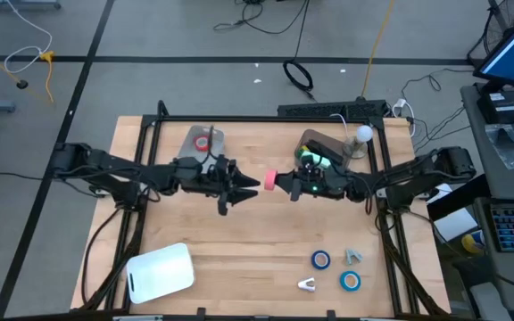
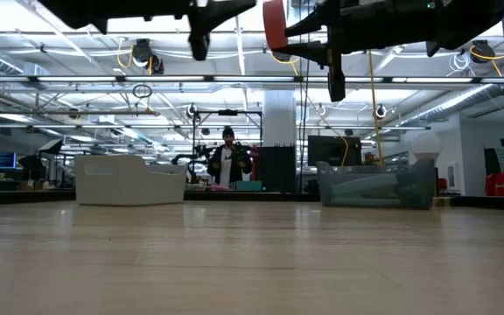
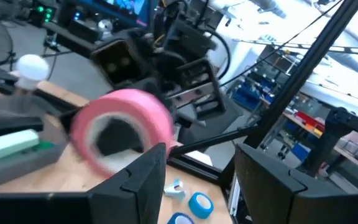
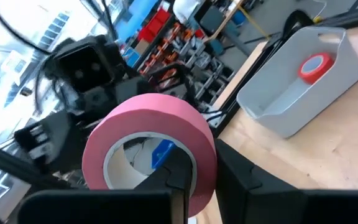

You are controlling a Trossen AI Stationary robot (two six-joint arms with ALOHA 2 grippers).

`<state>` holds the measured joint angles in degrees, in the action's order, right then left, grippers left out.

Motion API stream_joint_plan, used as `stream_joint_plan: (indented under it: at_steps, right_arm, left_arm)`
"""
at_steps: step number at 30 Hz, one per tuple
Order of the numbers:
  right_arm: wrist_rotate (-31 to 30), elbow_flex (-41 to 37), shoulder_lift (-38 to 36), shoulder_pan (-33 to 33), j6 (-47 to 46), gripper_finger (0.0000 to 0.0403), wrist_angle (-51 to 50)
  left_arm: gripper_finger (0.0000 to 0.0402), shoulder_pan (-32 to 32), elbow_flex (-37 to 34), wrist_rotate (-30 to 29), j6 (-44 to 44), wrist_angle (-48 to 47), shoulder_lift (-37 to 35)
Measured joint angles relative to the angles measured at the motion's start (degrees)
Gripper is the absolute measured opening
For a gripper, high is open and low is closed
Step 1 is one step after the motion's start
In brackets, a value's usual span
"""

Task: Pick and place Stapler, Stapler remover, tape
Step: Put the pink tape into the gray bin

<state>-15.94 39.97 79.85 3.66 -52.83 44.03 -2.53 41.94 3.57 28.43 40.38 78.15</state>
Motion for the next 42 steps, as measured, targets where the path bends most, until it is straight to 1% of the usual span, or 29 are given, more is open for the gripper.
stream_joint_plan:
  at_steps: [6,12,16,21,24,28,36,40,42]
  right_arm:
    - [3.1,0.0,-0.4,-1.1,1.1,0.0035,0.9]
    - [3.8,-0.1,-0.3,-1.1,1.1,0.0035,0.2]
    - [4.0,-0.2,-0.5,-0.7,1.2,0.0035,-0.7]
    - [6.2,0.1,-0.8,-0.2,1.1,0.0035,1.0]
    - [5.6,0.0,-0.7,-0.2,1.1,0.0035,0.2]
    - [5.5,0.0,-0.7,-0.1,1.2,0.0035,-0.8]
    - [3.8,0.0,-0.7,-0.3,1.5,0.0035,-0.8]
    - [3.1,0.0,-0.5,-0.3,1.5,0.0035,-1.1]
    - [2.4,0.0,-0.5,-0.3,1.2,0.0035,-1.2]
  left_arm:
    - [0.0191,1.3,3.7,2.2,0.7,-1.0,3.1]
    - [0.0191,1.4,3.7,2.4,1.1,-3.0,3.2]
    - [0.0191,1.7,3.7,2.3,0.9,-6.0,3.2]
    - [0.0191,3.0,3.5,1.2,2.4,-10.9,3.5]
    - [0.0191,3.5,3.5,2.3,4.3,-9.7,3.3]
    - [0.0191,3.5,3.6,2.7,4.6,-6.1,3.3]
    - [0.0191,2.7,3.6,2.7,5.3,-5.3,3.3]
    - [0.0191,2.6,3.6,2.4,5.2,-2.1,3.3]
    - [0.0191,2.6,3.6,2.4,5.2,-2.3,3.3]
